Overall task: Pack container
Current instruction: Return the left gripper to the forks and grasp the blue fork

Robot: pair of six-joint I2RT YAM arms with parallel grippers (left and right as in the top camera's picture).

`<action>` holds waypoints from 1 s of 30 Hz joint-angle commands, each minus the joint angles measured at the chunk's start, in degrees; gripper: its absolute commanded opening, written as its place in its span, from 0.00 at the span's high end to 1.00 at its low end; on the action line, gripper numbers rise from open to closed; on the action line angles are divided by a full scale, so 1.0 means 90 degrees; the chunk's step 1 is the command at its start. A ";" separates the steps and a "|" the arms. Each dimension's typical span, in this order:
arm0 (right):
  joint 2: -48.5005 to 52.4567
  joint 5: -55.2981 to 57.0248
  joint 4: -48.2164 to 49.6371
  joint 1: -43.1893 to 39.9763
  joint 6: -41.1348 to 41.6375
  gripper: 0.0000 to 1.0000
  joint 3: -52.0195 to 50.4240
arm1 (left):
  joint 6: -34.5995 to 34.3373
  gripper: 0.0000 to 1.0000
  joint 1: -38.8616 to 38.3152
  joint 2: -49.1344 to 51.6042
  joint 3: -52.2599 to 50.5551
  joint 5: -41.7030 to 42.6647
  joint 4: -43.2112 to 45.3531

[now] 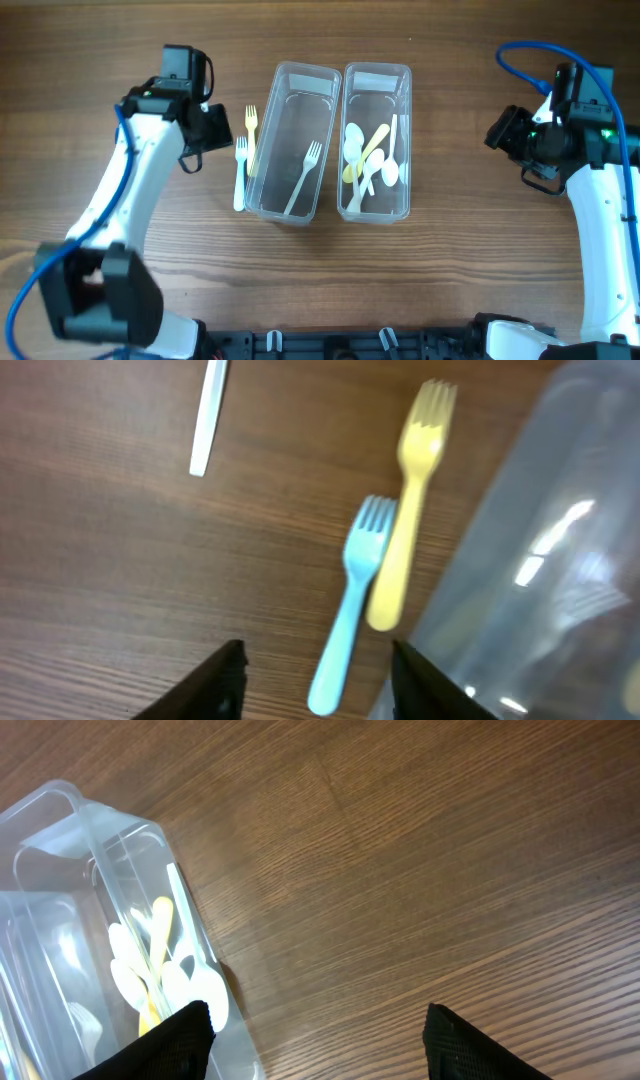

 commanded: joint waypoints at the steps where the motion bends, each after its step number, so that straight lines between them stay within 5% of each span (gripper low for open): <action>1: 0.0066 -0.0163 -0.0049 -0.0015 0.0015 0.34 -0.0024 | -0.0194 0.73 -0.0015 0.0707 0.0051 -0.0707 -0.0041; 4: 0.0066 -0.0168 -0.0053 -0.0015 0.0000 0.34 -0.0024 | -0.0172 0.96 -0.0075 0.1073 0.0051 -0.0306 -0.0007; 15: 0.0066 -0.0168 -0.0075 -0.0015 0.0002 0.34 -0.0024 | -0.0141 0.95 -0.1183 0.1156 0.0053 0.0420 0.0036; 23: 0.0066 -0.0165 -0.0085 -0.0015 0.0005 0.34 -0.0024 | -0.0219 0.90 -0.1086 0.1156 0.0053 -0.0061 -0.0223; 27: 0.0066 -0.0168 -0.0070 -0.0015 0.0012 0.34 -0.0024 | -0.0646 0.69 -0.0702 0.1156 0.0053 -0.0529 -0.0481; 30: 0.0066 -0.0165 -0.0068 -0.0015 0.0000 0.34 -0.0024 | -0.0614 0.62 -0.0328 0.1158 0.0053 -0.0165 -0.0396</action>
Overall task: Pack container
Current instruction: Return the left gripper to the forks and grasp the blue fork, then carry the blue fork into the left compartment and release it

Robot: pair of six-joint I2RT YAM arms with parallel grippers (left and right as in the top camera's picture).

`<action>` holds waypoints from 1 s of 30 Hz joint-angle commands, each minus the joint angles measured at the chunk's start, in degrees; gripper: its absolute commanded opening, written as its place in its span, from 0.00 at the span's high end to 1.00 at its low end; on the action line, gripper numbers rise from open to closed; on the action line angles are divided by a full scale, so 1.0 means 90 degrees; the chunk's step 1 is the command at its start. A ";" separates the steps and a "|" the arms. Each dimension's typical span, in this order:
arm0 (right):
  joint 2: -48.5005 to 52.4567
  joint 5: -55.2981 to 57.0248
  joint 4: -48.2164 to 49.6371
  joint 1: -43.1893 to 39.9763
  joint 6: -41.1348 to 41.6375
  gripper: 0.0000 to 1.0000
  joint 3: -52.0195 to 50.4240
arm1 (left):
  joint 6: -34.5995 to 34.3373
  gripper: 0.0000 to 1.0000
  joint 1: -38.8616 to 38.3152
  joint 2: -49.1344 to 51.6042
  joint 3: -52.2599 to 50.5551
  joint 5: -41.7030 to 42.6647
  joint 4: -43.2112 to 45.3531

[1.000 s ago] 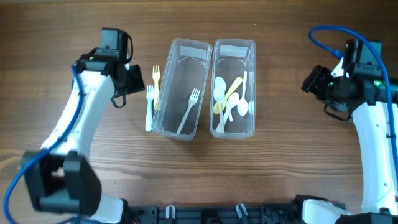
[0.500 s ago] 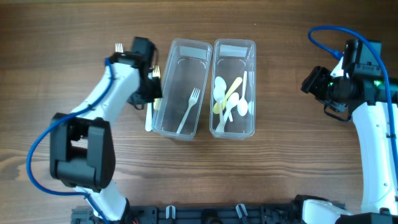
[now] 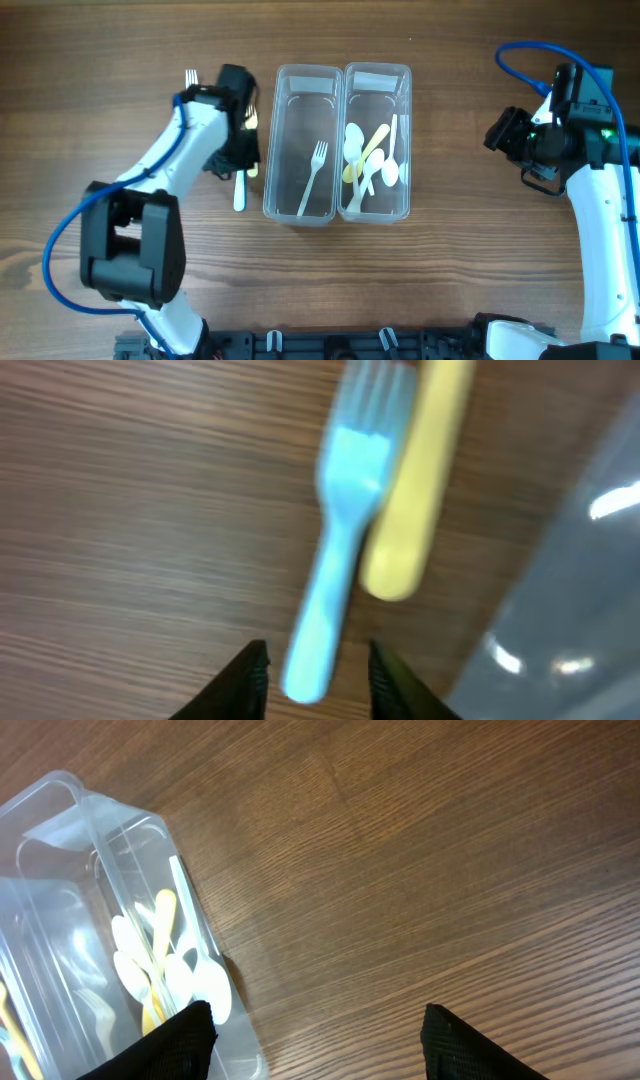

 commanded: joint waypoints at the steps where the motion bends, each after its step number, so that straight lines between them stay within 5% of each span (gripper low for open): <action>1: 0.0066 -0.0075 0.0005 -0.0015 0.0002 0.34 -0.0024 | -0.0056 0.61 0.0454 -0.0107 0.0051 0.0228 0.0087; 4: 0.0066 -0.0078 0.0024 -0.0015 0.0005 0.34 -0.0024 | 0.0340 0.55 0.0522 -0.0104 0.0051 0.0568 0.0165; 10: 0.0066 -0.0078 0.0017 -0.0015 0.0000 0.34 -0.0024 | 0.1047 0.25 0.0520 0.0000 0.0051 0.0648 0.0206; 21: 0.0066 -0.0078 0.0019 -0.0015 0.0005 0.34 -0.0024 | 0.2370 0.31 0.0520 0.0452 0.0051 0.1127 0.0163; 30: 0.0066 -0.0078 0.0017 -0.0015 0.0007 0.34 -0.0024 | 0.2387 0.33 0.0522 0.0848 0.0051 0.1124 0.0287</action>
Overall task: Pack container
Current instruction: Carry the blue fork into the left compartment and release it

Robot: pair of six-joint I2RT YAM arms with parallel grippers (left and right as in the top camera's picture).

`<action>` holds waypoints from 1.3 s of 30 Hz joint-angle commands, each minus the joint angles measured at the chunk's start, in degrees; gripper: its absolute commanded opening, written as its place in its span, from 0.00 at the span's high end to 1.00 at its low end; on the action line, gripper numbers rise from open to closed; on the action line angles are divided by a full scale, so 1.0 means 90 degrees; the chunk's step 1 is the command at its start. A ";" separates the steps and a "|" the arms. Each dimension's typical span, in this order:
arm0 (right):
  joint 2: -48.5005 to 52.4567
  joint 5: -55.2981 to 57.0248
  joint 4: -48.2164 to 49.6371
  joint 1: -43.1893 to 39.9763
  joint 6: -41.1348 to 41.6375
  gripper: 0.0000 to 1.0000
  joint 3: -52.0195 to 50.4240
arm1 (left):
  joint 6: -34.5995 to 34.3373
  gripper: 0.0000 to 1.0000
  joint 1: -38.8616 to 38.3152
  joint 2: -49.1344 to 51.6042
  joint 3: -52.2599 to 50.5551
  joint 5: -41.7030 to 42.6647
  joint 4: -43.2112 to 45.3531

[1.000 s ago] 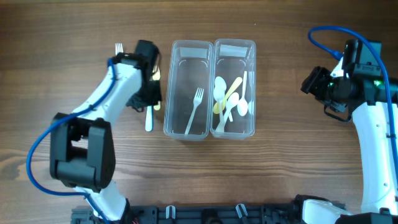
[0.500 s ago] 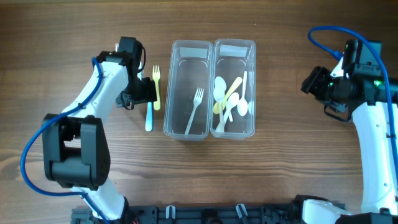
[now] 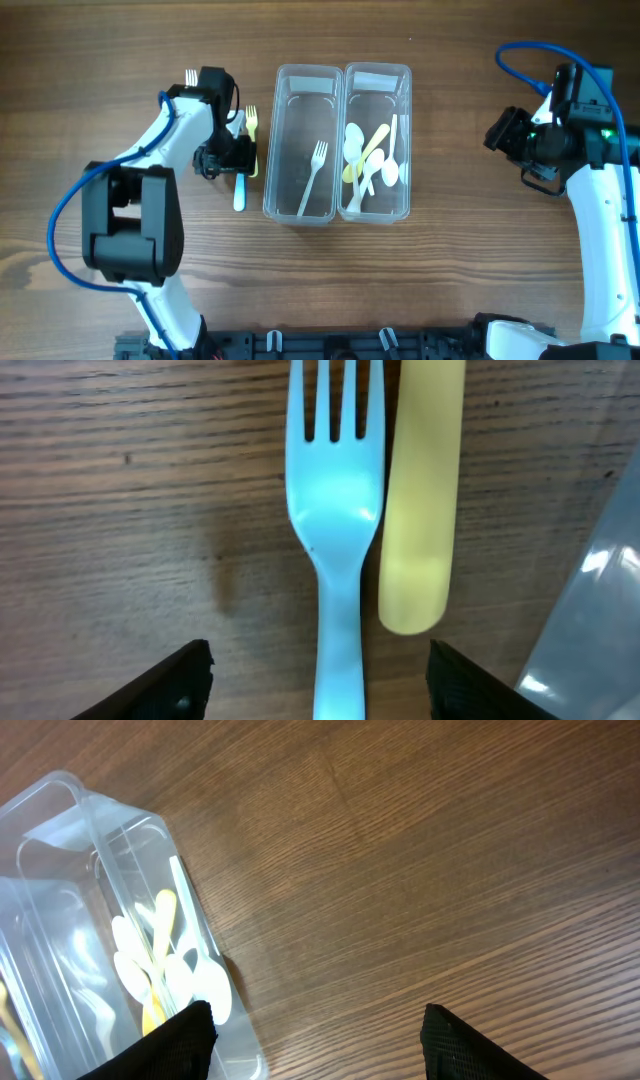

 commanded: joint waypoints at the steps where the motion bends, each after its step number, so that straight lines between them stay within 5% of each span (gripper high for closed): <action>1: 0.0066 -0.0078 0.0015 -0.0015 0.0005 0.34 -0.0024 | 0.0219 0.35 -0.0017 0.0187 0.0051 0.0107 0.0029; 10: 0.0066 -0.0075 0.0017 -0.0015 0.0005 0.35 -0.0024 | 0.0238 0.41 -0.0017 0.0517 -0.0063 -0.0129 0.0221; 17: 0.0066 -0.0073 0.0019 -0.0015 0.0002 0.35 -0.0024 | -0.0056 0.69 -0.0017 0.0568 -0.0129 -0.0321 0.0175; 23: 0.0066 -0.0073 -0.0007 -0.0015 0.0000 0.35 -0.0024 | -0.0073 0.62 -0.0017 0.0571 -0.0129 -0.0459 0.0078; 27: 0.0066 -0.0075 -0.0007 -0.0015 0.0000 0.35 -0.0024 | -0.0073 0.96 -0.0017 0.0566 -0.0126 -0.0457 -0.0024; 39: 0.0066 -0.0073 0.0022 -0.0015 -0.0002 0.36 -0.0024 | -0.0648 0.96 -0.0109 -0.1071 0.0236 0.0000 -0.0384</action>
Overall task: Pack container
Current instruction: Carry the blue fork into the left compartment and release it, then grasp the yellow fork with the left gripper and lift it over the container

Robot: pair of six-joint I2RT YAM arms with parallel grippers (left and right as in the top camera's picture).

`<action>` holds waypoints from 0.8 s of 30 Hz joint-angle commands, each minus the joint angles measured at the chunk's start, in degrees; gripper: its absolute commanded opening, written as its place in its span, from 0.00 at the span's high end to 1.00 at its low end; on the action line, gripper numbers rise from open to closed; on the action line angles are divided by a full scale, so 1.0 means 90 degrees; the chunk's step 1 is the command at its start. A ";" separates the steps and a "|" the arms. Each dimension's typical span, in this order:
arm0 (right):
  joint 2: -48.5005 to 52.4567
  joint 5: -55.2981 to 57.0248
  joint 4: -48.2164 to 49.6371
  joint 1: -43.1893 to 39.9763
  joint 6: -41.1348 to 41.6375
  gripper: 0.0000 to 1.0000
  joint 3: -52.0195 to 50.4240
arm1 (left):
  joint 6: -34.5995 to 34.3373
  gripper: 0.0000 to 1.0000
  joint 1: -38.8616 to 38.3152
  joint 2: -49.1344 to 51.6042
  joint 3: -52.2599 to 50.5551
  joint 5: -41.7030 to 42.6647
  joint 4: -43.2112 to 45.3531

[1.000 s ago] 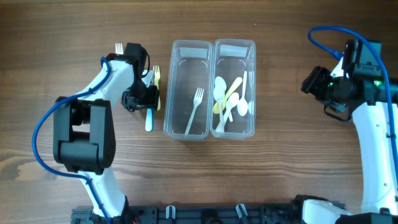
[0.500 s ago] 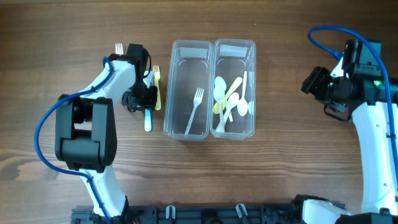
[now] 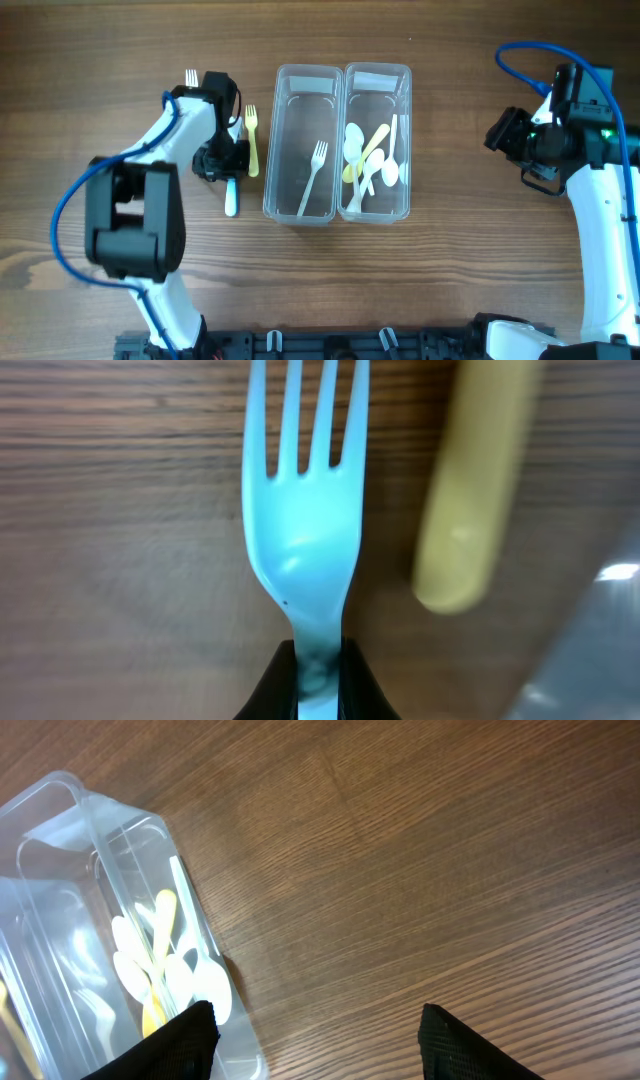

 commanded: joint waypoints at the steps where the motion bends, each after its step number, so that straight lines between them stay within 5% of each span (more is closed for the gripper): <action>1: 0.0066 -0.0070 0.0029 -0.0015 0.0000 0.36 -0.0024 | -0.0381 0.96 -0.0143 -0.1251 0.0294 0.0253 -0.0061; 9: 0.0066 -0.0070 0.0090 -0.0015 0.0005 0.36 -0.0024 | -0.0656 0.96 -0.1025 -0.2756 0.0352 0.0415 0.0491; 19: 0.0066 -0.0053 0.0061 -0.0015 0.0012 0.37 -0.0024 | -0.0658 0.95 -0.2103 -0.1843 0.0321 0.0447 0.1462; 21: 0.0066 -0.0053 0.0058 -0.0015 0.0010 0.37 -0.0024 | -0.0656 0.77 -0.2191 -0.1596 0.0321 0.0585 0.1535; 24: 0.0066 -0.0053 0.0063 -0.0015 0.0012 0.37 -0.0024 | -0.0697 0.34 -0.2215 -0.1566 0.0350 0.0794 0.1484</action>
